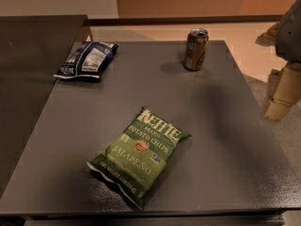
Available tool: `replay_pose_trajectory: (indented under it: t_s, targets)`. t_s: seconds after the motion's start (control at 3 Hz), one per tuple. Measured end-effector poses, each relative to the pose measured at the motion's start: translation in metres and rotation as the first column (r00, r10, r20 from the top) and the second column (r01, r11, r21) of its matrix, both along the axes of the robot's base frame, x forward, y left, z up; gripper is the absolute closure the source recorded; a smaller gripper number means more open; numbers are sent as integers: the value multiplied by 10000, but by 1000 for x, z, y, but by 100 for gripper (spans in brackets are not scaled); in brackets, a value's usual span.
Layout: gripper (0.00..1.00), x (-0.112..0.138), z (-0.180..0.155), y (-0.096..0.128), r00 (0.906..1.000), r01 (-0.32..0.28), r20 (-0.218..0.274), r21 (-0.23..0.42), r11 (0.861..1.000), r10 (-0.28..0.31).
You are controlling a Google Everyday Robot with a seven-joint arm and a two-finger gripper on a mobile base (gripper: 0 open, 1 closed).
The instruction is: Move orange can near green jalapeno chip bag
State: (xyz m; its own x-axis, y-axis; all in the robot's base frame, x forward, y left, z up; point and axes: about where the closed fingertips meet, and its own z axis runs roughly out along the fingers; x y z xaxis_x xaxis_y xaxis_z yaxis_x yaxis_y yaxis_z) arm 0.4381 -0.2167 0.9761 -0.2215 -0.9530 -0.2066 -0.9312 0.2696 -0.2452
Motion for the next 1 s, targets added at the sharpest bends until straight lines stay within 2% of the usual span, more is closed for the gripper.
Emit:
replay_pose_trajectory:
  t_s: [0.33, 0.67, 1.0]
  targets:
    - [0, 0, 0, 0, 10000, 0, 2, 0, 10000, 0]
    - [0, 11, -2, 1, 9998, 133, 132, 174, 9998, -135]
    - [0, 38, -4, -4, 9957, 757, 446, 1035, 9917, -807]
